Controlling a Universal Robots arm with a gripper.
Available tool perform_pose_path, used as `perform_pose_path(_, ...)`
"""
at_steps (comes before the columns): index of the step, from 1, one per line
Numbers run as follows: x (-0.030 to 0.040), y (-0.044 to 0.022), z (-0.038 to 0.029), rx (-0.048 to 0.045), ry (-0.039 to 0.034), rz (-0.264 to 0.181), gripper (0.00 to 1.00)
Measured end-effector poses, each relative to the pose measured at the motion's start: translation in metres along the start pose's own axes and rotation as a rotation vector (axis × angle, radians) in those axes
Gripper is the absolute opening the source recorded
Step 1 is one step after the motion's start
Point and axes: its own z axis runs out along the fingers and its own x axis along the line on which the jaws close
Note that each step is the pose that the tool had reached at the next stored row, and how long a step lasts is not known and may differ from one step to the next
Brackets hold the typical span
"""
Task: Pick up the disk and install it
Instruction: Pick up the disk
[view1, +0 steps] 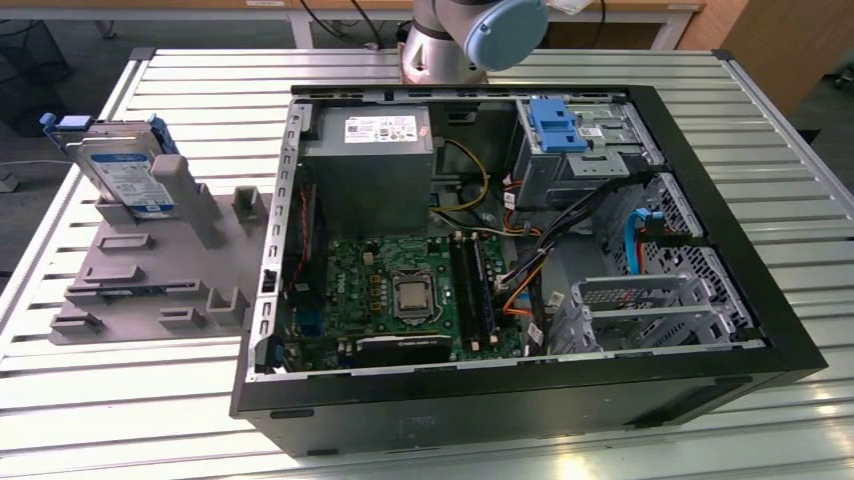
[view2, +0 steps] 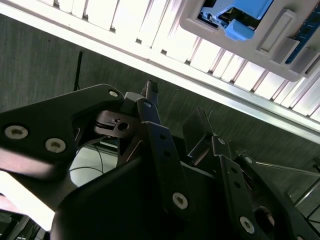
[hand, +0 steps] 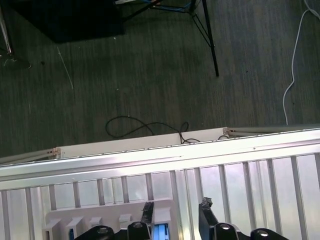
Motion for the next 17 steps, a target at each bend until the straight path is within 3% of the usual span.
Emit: perform_pose_path(17, -0.0004, -0.0029, -0.0023, 0.0001, 0.0000, 0.000, 0.47)
